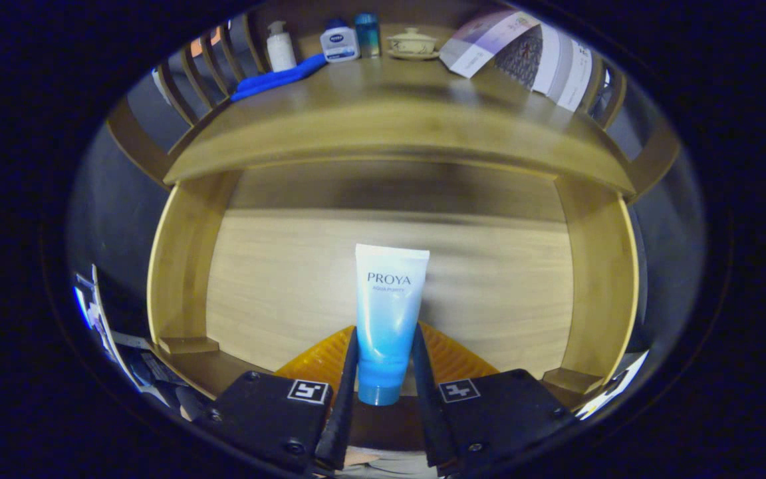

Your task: Pull open the drawer, take out the items inside it, and place them on the countertop above the cabinet.

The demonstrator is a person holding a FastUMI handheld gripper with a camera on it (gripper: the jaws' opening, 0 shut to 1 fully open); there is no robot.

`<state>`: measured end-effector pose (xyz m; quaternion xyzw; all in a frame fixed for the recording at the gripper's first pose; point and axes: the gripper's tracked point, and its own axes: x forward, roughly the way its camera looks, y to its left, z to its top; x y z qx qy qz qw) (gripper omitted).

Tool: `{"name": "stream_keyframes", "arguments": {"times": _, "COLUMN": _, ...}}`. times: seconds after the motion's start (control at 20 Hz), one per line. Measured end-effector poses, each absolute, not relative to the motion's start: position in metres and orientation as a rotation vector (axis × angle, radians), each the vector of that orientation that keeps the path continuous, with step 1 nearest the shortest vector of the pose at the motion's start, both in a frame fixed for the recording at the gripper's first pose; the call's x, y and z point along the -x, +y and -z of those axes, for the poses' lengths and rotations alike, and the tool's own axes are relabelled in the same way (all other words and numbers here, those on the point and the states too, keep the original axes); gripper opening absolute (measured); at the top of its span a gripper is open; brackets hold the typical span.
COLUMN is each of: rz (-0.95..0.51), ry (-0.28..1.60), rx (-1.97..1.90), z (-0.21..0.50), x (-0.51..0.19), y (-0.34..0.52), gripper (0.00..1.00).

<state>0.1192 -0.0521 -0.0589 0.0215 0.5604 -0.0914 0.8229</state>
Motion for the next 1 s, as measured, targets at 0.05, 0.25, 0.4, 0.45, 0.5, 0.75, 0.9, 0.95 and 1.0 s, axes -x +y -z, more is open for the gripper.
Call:
{"name": "stream_keyframes", "arguments": {"times": 0.05, "rz": 0.194, "ry": 1.183, "rx": -0.039, "z": 0.051, "x": -0.121, "y": -0.052, "gripper": 0.47}}
{"name": "stream_keyframes", "arguments": {"times": 0.25, "rz": 0.202, "ry": 1.129, "rx": -0.030, "z": 0.018, "x": -0.136, "y": -0.055, "gripper": 0.47}}
{"name": "stream_keyframes", "arguments": {"times": 0.4, "rz": 0.201, "ry": 1.109, "rx": 0.000, "z": -0.005, "x": -0.149, "y": -0.056, "gripper": 0.46}}
{"name": "stream_keyframes", "arguments": {"times": 0.45, "rz": 0.207, "ry": 1.101, "rx": 0.003, "z": -0.010, "x": -0.155, "y": -0.056, "gripper": 0.46}}
{"name": "stream_keyframes", "arguments": {"times": 0.5, "rz": 0.207, "ry": 1.092, "rx": 0.002, "z": -0.015, "x": -0.163, "y": -0.056, "gripper": 0.46}}
{"name": "stream_keyframes", "arguments": {"times": 0.75, "rz": 0.224, "ry": 1.057, "rx": 0.018, "z": -0.040, "x": -0.195, "y": -0.056, "gripper": 0.47}}
{"name": "stream_keyframes", "arguments": {"times": 0.9, "rz": 0.226, "ry": 1.043, "rx": 0.012, "z": -0.049, "x": -0.213, "y": -0.052, "gripper": 0.47}}
{"name": "stream_keyframes", "arguments": {"times": 0.95, "rz": 0.229, "ry": 1.039, "rx": 0.020, "z": -0.052, "x": -0.218, "y": -0.053, "gripper": 0.46}}
{"name": "stream_keyframes", "arguments": {"times": 1.0, "rz": 0.234, "ry": 1.032, "rx": 0.031, "z": -0.054, "x": -0.226, "y": -0.054, "gripper": 0.46}}
